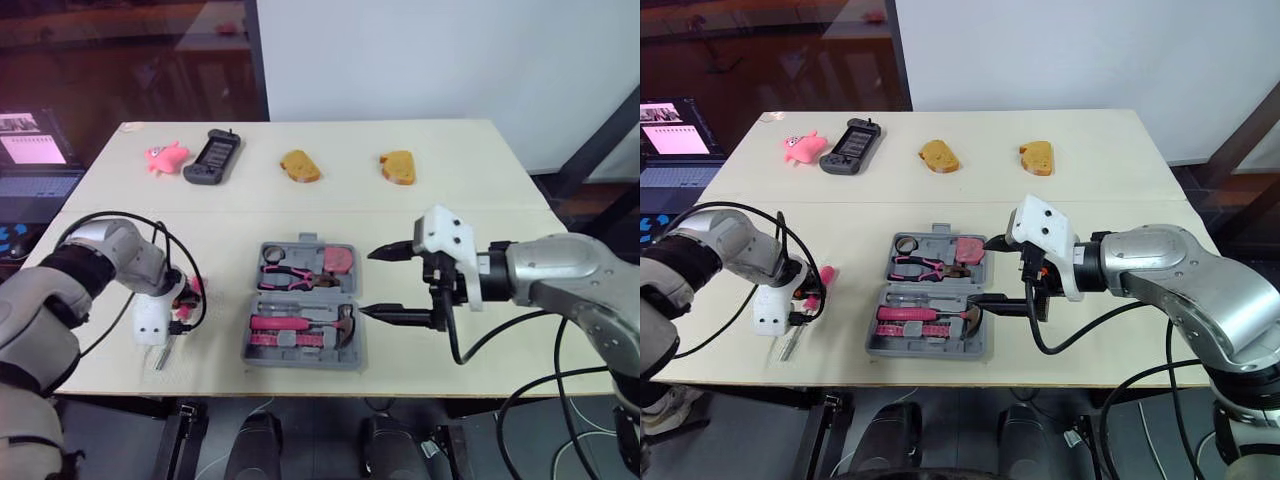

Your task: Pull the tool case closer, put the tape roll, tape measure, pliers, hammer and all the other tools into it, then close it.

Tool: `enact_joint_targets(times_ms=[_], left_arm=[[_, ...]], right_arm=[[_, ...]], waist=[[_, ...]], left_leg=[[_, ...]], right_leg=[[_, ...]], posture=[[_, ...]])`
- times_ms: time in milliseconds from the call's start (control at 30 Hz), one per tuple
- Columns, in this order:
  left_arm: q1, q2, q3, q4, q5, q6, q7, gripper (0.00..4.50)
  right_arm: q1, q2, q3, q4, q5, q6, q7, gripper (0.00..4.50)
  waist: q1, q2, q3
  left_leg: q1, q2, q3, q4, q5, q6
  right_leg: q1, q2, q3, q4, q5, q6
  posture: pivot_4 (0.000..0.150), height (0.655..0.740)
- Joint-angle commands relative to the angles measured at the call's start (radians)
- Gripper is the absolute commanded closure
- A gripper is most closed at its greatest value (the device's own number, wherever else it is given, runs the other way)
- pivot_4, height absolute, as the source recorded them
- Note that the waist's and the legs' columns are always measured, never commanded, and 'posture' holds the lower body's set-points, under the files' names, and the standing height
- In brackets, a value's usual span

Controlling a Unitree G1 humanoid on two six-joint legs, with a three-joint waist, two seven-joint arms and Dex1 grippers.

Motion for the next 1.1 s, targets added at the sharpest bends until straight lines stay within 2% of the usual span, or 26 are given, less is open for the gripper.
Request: enact_joint_targets(times_ms=[33, 133, 233, 300, 333, 400, 500, 567, 667, 833, 967, 1033, 1100], left_arm=[[0.022, 0.015, -0.013, 0.016, -0.049, -0.072, -0.054, 3.95], [0.031, 0.032, 0.039, 0.04, -0.175, -0.14, -0.147, 3.95], [0.038, 0.044, 0.124, 0.159, -0.402, -0.152, -0.36, 3.95], [0.05, 0.052, 0.196, 0.275, -0.604, -0.106, -0.566, 3.95], [0.041, 0.056, 0.225, 0.321, -0.662, -0.071, -0.645, 3.95], [0.065, 0.065, 0.352, 0.404, -0.877, 0.09, -0.886, 3.95], [0.185, 0.068, 0.57, 0.359, -1.204, 0.456, -1.177, 3.95], [0.287, 0.08, 0.686, 0.226, -1.347, 0.704, -1.254, 3.95], [0.478, 0.133, 0.809, -0.078, -1.488, 1.148, -1.343, 3.95], [0.708, 0.084, 1.038, -0.513, -1.632, 1.827, -1.151, 3.95], [0.758, 0.008, 1.124, -0.733, -1.718, 2.316, -1.014, 3.95], [0.757, -0.018, 1.122, -0.786, -1.731, 2.493, -0.946, 3.95], [0.74, -0.06, 1.134, -0.794, -1.742, 2.575, -0.874, 3.95]], right_arm=[[-0.024, -0.004, -0.004, -0.004, -0.004, -0.023, 0.011, 0.0], [-0.025, -0.001, 0.005, -0.001, -0.01, -0.031, 0.016, 0.0], [-0.026, 0.001, 0.016, 0.003, -0.015, -0.041, 0.023, 0.0], [-0.029, 0.003, 0.022, 0.007, -0.018, -0.047, 0.027, 0.0], [-0.031, 0.004, 0.027, 0.009, -0.02, -0.051, 0.029, 0.0], [-0.036, 0.008, 0.039, 0.018, -0.027, -0.061, 0.037, 0.0], [-0.047, 0.015, 0.061, 0.036, -0.041, -0.079, 0.055, 0.0], [-0.057, 0.02, 0.075, 0.049, -0.051, -0.091, 0.067, 0.0], [-0.071, 0.026, 0.093, 0.068, -0.066, -0.109, 0.087, 0.0], [-0.083, 0.035, 0.117, 0.091, -0.086, -0.133, 0.116, 0.0], [-0.088, 0.042, 0.124, 0.099, -0.099, -0.142, 0.13, 0.0], [-0.088, 0.043, 0.126, 0.101, -0.103, -0.144, 0.133, 0.0], [-0.088, 0.045, 0.125, 0.1, -0.104, -0.143, 0.135, 0.0]], waist=[[0.0, 0.0, 0.0], [-0.001, -0.001, 0.0], [-0.001, -0.002, 0.001], [-0.001, -0.003, 0.002], [-0.001, -0.003, 0.002], [-0.001, -0.004, 0.003], [-0.002, -0.005, 0.003], [-0.004, -0.004, 0.003], [-0.008, -0.005, 0.004], [-0.004, -0.007, 0.005], [-0.002, -0.008, 0.005], [-0.003, -0.009, 0.005], [-0.003, -0.009, 0.005]], left_leg=[[0.0, 0.0, 0.0, 0.0, 0.0, 0.0], [-0.001, 0.0, 0.0, 0.0, 0.0, 0.0], [-0.002, 0.0, 0.0, 0.0, 0.0, 0.0], [-0.002, 0.0, 0.0, 0.0, 0.0, 0.0], [-0.003, 0.0, 0.0, 0.0, 0.0, 0.0], [-0.003, 0.0, 0.0, 0.0, 0.0, 0.0], [-0.006, 0.0, 0.0, 0.0, 0.0, 0.0], [-0.006, 0.0, 0.0, 0.0, 0.0, 0.0], [-0.006, 0.001, 0.0, 0.0, 0.0, 0.0], [-0.006, 0.001, 0.0, 0.0, 0.0, 0.0], [-0.006, 0.001, 0.0, 0.0, 0.0, 0.0], [-0.006, 0.0, 0.0, 0.0, 0.0, 0.0], [-0.006, 0.0, 0.0, 0.0, 0.0, 0.0]], right_leg=[[0.0, 0.0, 0.0, 0.0, 0.0, 0.0], [-0.001, 0.0, 0.0, -0.001, 0.0, 0.0], [-0.002, 0.0, 0.0, -0.001, 0.0, 0.0], [-0.003, 0.0, 0.0, 0.0, 0.0, 0.0], [-0.003, 0.0, 0.0, 0.0, 0.0, 0.0], [-0.004, 0.0, 0.0, 0.0, 0.0, -0.001], [-0.006, 0.0, 0.0, 0.001, 0.0, -0.001], [-0.006, 0.0, 0.0, 0.001, -0.001, -0.001], [-0.006, 0.0, 0.0, 0.001, -0.001, -0.001], [-0.006, 0.0, 0.0, 0.001, -0.001, -0.001], [-0.006, 0.0, 0.0, 0.001, -0.001, -0.001], [-0.006, 0.0, 0.0, 0.001, -0.001, -0.001], [-0.006, 0.0, 0.0, 0.001, -0.001, -0.001]], posture=[[0.15, 0.7207], [0.15, 0.7207], [0.15, 0.7207], [0.15, 0.7207], [0.15, 0.7207], [0.15, 0.7207], [0.15, 0.7207], [0.15, 0.7207], [0.15, 0.7207], [0.15, 0.7207], [0.15, 0.7207], [0.15, 0.7207], [0.15, 0.7207]])
